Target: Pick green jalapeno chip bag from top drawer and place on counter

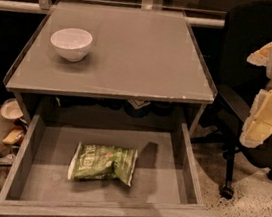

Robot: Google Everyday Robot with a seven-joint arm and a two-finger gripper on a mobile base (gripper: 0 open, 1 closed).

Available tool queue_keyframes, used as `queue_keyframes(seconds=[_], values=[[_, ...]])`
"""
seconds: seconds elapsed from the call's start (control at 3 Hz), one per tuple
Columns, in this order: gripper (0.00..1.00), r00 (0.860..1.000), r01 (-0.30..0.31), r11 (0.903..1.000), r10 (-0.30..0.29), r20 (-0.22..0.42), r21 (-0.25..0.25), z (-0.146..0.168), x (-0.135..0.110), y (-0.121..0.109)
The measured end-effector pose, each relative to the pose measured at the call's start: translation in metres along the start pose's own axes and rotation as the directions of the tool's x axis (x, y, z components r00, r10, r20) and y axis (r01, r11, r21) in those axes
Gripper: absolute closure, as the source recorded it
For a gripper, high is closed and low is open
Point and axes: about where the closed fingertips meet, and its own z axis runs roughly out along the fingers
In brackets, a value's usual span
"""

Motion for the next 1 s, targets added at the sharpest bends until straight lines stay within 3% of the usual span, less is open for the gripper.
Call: queue_keyframes(seconds=[0.67,1.0], values=[[0.0,1.0,0.001,1.0,-0.001,0.0,-0.004,0.006,-0.008,0.002],[0.0,0.999,0.003,0.9995,-0.001,0.034,-0.033,0.033,-0.035,0.012]])
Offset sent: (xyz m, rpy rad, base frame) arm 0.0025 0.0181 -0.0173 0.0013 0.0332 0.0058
